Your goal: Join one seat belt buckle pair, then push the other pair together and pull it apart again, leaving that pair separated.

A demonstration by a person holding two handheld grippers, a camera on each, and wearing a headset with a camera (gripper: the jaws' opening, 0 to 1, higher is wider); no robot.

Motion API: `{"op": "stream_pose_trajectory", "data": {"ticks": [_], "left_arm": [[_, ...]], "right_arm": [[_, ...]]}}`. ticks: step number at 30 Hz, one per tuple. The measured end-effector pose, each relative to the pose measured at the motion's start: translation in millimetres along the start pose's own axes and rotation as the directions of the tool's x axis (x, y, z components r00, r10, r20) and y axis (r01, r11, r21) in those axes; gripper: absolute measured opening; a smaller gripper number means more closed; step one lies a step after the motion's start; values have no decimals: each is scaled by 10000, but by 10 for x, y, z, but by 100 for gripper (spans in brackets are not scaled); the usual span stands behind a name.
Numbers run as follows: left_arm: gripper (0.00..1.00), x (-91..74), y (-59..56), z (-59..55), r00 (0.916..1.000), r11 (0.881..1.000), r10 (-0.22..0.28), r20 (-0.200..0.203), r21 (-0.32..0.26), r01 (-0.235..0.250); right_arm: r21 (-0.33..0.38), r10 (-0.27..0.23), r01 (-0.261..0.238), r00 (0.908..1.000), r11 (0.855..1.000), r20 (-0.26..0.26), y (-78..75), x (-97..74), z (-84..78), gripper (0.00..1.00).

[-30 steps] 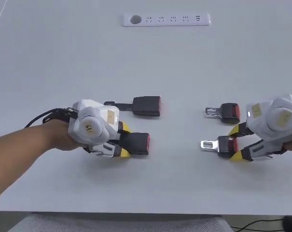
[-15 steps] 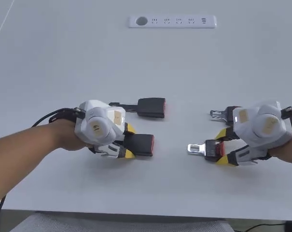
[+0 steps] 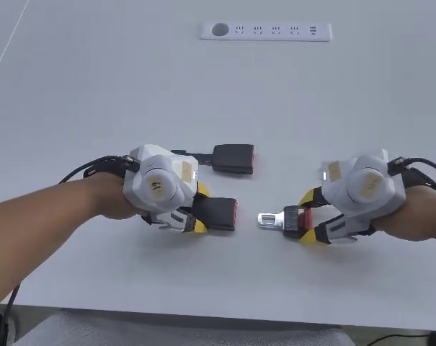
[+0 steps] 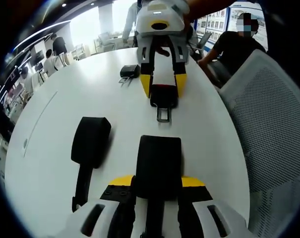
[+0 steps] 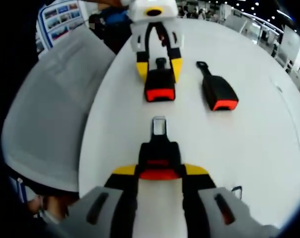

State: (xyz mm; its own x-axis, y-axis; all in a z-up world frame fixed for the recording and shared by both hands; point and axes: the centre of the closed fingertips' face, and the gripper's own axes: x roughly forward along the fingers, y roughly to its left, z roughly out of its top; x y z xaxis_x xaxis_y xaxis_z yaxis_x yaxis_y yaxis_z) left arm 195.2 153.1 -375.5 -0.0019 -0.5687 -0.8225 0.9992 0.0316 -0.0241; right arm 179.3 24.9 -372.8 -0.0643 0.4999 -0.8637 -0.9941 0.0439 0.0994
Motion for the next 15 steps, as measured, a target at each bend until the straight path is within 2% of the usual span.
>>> {"op": "stream_pose_trajectory", "data": {"ticks": [6, 15], "left_arm": [[34, 5, -5, 0, 10000, 10000, -9, -98, 15, 9], [34, 10, 1, -7, 9998, 10000, 6, -190, -23, -7]], "right_arm": [[67, -113, 112, 9998, 9999, 189, -89, 65, 140, 34], [-54, -167, 170, 9986, 9998, 498, -47, 178, 287, 34]]}}
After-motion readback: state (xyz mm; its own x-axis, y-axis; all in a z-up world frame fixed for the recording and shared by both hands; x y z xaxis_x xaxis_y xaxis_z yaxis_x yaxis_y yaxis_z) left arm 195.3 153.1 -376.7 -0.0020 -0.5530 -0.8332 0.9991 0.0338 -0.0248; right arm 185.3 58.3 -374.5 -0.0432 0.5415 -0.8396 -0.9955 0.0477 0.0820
